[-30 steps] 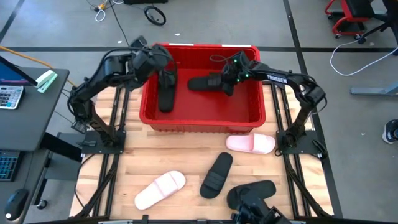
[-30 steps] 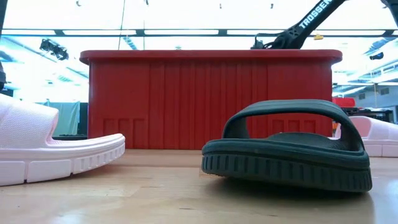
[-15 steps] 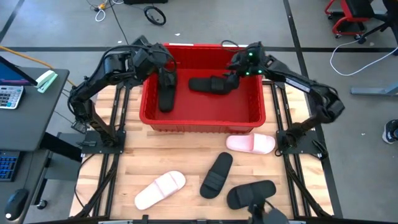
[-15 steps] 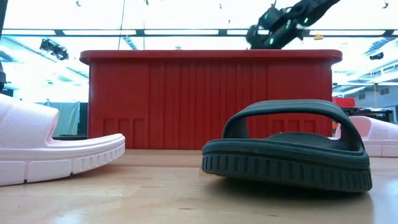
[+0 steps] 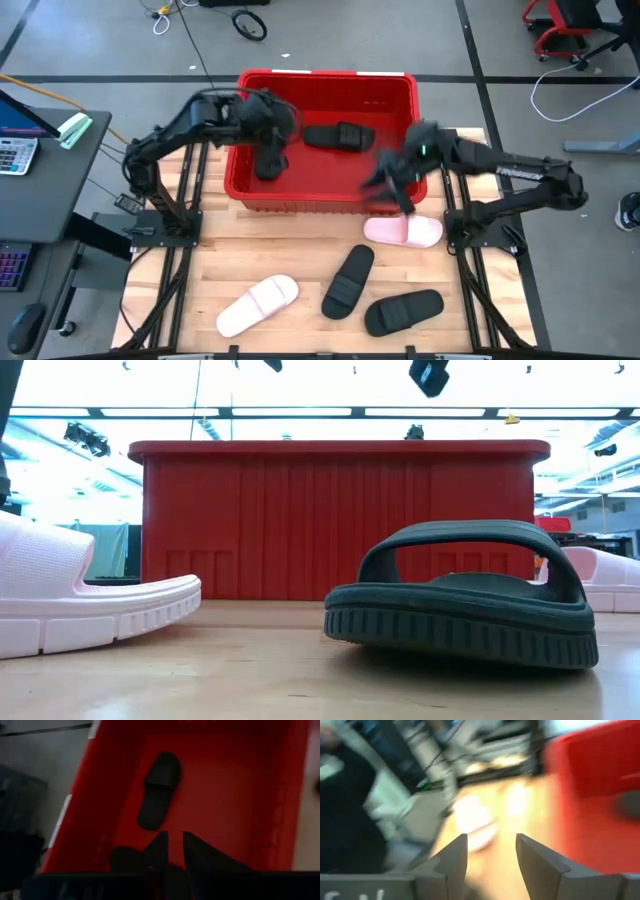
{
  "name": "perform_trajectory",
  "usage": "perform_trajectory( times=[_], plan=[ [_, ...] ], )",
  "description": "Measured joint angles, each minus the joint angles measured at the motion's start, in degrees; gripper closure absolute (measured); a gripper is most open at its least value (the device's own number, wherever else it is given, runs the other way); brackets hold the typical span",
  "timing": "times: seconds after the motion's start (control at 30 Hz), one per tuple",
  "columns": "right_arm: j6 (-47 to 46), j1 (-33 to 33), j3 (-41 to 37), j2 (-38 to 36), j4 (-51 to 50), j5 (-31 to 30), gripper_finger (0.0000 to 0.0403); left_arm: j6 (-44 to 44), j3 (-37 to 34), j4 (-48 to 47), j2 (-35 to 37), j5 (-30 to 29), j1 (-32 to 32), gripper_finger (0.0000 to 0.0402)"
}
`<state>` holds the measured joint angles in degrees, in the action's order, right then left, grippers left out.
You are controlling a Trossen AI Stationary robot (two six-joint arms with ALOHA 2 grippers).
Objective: Pick and place slides into bin
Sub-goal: Put the black slipper into the red bin
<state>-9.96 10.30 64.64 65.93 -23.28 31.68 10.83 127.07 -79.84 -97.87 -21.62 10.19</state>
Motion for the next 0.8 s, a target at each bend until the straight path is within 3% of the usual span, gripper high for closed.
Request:
perform_trajectory(
  times=[0.1, 0.2, 0.37, 0.5, 0.8],
  plan=[
    [-3.2, -11.8, -2.0, -0.5, 0.1, -5.8, 0.0232, 0.3, 0.0, -1.3, -2.0, 1.0, -2.6, 0.0308],
    [-6.9, -22.6, -3.6, 0.7, 0.2, -17.1, 0.0233, 0.3, 0.0, -4.2, -4.2, 1.4, -5.7, 0.0286],
    [-20.5, -34.9, -6.0, 4.4, 0.0, -33.3, 0.0233, -2.3, 0.0, -8.1, -7.6, 1.4, -11.2, 0.0259],
    [-29.4, -40.8, -6.7, 7.8, -0.8, -40.4, 0.0233, -7.0, 0.0, -8.8, -9.3, 1.5, -15.4, 0.0252],
    [-41.8, -45.8, -6.7, 17.4, -0.3, -47.9, 0.0233, -20.7, 0.0, -10.2, -9.6, 1.4, -26.2, 0.0264]
  ],
)
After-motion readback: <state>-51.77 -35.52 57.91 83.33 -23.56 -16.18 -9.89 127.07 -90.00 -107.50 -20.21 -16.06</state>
